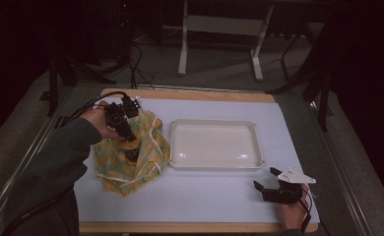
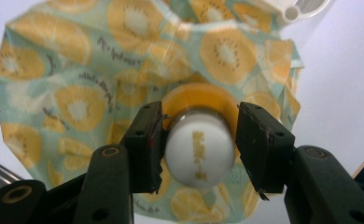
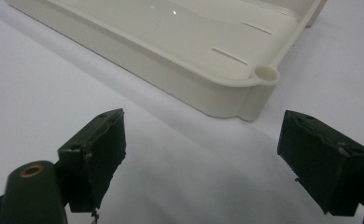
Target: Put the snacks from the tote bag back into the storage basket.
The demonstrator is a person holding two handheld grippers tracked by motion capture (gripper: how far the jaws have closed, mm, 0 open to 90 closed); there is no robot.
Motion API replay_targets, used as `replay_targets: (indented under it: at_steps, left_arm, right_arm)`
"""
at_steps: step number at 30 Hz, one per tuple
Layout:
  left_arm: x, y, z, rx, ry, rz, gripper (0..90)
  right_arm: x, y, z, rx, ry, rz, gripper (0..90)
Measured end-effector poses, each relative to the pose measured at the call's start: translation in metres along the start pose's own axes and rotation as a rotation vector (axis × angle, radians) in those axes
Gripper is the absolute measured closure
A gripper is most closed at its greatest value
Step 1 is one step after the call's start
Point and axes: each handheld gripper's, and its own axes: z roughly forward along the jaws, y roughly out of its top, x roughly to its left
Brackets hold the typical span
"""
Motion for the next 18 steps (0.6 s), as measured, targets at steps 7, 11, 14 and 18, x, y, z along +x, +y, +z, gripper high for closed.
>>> replay_targets:
  at_steps: [7,11,14,18]
  left_arm:
    - [0.0045,-0.0057,-0.0019,0.01,-0.03,-0.022,57.2]
    - [0.0046,-0.0065,-0.002,0.004,-0.03,-0.005,58.0]
    - [0.0037,-0.0062,-0.0021,0.005,-0.027,0.014,58.5]
    - [0.0029,-0.0061,-0.002,0.003,-0.027,0.019,58.7]
  right_arm:
    - [0.0002,0.0001,0.0003,0.003,-0.002,-0.003,14.9]
    - [0.0003,0.0001,0.0004,0.004,-0.003,-0.003,14.9]
    - [0.0003,0.0001,0.0006,0.004,-0.004,-0.005,14.9]
    - [0.0,0.0002,0.0006,0.004,-0.002,-0.003,14.9]
